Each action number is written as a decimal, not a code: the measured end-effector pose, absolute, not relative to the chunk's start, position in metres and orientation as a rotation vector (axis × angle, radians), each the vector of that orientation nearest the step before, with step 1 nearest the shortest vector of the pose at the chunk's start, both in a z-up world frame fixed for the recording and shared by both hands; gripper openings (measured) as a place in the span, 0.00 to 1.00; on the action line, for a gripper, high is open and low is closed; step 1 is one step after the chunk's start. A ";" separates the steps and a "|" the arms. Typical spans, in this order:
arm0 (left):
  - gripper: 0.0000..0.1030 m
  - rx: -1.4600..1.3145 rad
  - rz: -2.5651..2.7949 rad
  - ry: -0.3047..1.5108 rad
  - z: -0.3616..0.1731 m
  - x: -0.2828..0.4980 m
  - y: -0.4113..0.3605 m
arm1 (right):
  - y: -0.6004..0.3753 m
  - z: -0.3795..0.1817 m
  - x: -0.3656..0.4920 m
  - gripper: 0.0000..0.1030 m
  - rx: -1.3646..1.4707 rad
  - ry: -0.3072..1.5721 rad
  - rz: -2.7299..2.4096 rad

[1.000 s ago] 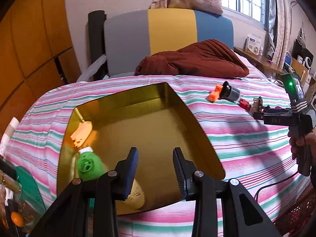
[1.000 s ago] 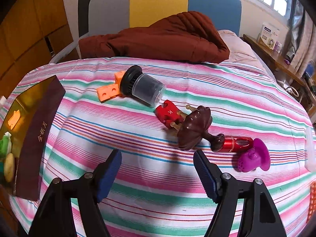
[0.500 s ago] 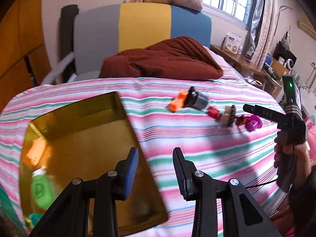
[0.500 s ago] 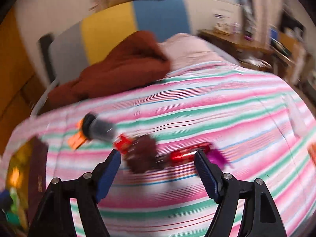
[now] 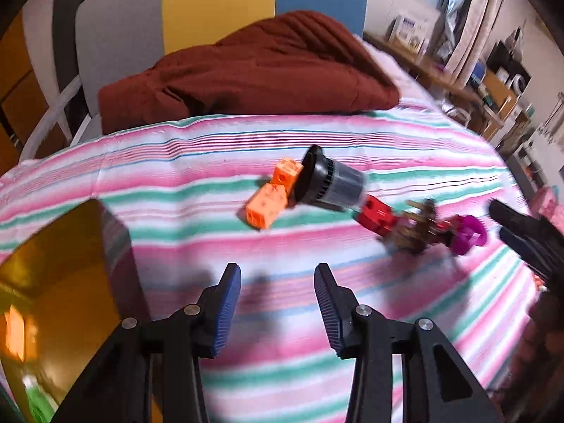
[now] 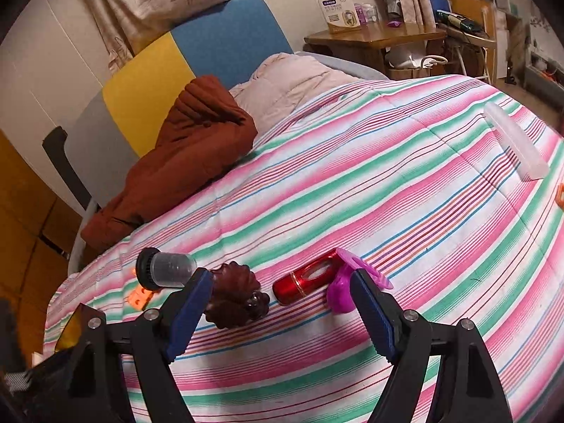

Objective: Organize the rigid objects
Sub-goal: 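Grasp the orange cube stack with the left gripper while the right approaches the jar, then close the right gripper on the black-capped clear jar, then release the orange cubes into the gold tray with the left gripper while the right holds the jar, then carry the black-capped jar into the gold tray and open the right gripper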

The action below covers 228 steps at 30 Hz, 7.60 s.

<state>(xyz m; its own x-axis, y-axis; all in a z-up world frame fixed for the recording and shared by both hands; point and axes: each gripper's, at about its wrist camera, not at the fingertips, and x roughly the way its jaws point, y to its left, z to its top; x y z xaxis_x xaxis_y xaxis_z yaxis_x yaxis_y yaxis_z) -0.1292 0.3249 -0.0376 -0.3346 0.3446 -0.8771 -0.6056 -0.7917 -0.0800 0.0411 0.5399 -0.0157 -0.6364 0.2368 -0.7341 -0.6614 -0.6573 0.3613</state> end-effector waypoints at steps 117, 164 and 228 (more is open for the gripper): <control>0.18 -1.226 2.530 -0.257 0.003 -0.050 -0.012 | 0.359 -0.076 -0.034 0.42 -1.514 0.027 2.769; 0.29 -1.167 2.661 0.133 0.000 -0.054 0.031 | 0.351 -0.084 -0.035 0.41 -1.538 -0.006 2.755; 0.29 -1.215 2.700 -0.022 -0.012 -0.015 -0.039 | 0.148 -0.010 -0.056 0.63 -1.403 0.036 3.063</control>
